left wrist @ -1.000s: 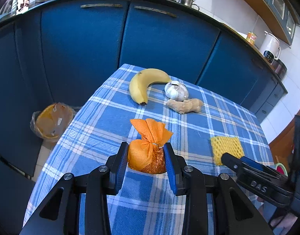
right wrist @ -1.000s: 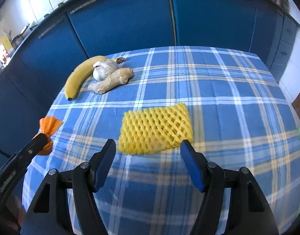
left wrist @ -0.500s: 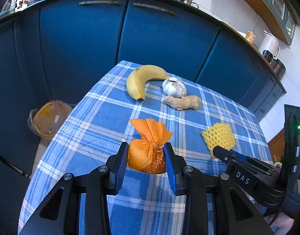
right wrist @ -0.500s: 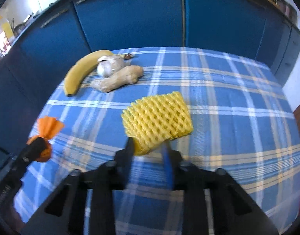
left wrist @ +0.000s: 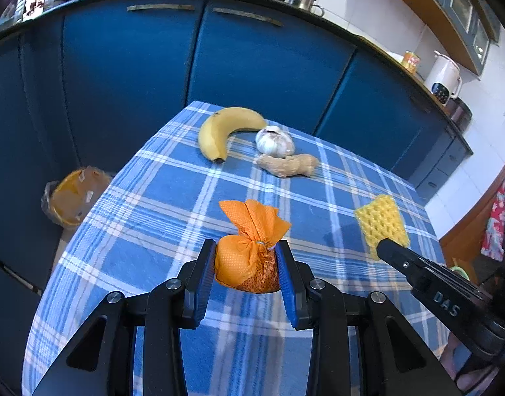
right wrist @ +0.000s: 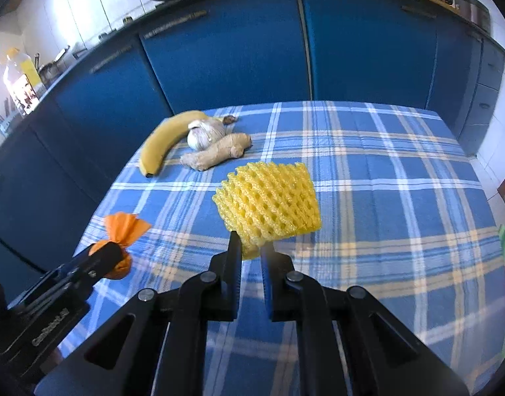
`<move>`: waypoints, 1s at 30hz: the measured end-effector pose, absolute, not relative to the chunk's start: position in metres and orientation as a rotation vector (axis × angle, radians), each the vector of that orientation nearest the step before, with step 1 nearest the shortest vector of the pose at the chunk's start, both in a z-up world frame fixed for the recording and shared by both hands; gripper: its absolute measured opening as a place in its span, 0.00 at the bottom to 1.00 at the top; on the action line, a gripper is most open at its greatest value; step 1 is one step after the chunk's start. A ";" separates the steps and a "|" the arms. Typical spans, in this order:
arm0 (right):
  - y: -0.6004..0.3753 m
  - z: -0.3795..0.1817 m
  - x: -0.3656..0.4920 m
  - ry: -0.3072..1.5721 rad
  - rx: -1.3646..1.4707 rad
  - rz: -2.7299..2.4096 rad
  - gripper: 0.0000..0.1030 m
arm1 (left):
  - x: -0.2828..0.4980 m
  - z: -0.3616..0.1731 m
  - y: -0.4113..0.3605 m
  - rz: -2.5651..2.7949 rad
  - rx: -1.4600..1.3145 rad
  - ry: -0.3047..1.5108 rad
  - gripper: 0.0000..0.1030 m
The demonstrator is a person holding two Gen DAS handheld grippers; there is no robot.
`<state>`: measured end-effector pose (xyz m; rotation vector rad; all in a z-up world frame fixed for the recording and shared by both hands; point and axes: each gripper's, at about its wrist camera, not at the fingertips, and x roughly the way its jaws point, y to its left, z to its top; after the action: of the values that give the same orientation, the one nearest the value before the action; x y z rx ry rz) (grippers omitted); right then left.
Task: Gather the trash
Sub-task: 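Grasp the yellow foam fruit net with the right tool while the left tool holds the wrapper, then carry wrapper and foam net over the red bucket and open both tools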
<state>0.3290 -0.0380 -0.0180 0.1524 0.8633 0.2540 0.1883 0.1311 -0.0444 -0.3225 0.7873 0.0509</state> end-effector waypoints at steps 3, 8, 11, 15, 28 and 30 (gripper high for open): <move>-0.045 -0.009 0.315 0.842 0.173 0.256 0.13 | 0.183 -0.038 0.125 0.033 -0.318 0.778 0.36; -0.061 0.006 0.293 0.805 0.194 0.256 0.13 | 0.174 -0.026 0.111 0.002 -0.307 0.764 0.36; -0.073 0.015 0.279 0.783 0.206 0.251 0.13 | 0.170 -0.019 0.100 -0.022 -0.296 0.758 0.36; -0.088 0.023 0.261 0.760 0.220 0.239 0.13 | 0.164 -0.012 0.085 -0.054 -0.283 0.753 0.36; -0.156 0.039 0.212 0.699 0.287 0.153 0.13 | 0.151 0.012 0.018 -0.173 -0.206 0.733 0.36; -0.168 0.039 0.206 0.691 0.298 0.131 0.13 | 0.150 0.014 0.007 -0.193 -0.196 0.737 0.36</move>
<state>0.2058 -0.1682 0.0392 0.2981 0.6915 0.1307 0.1501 0.0070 0.0136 -0.1960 0.7372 -0.1932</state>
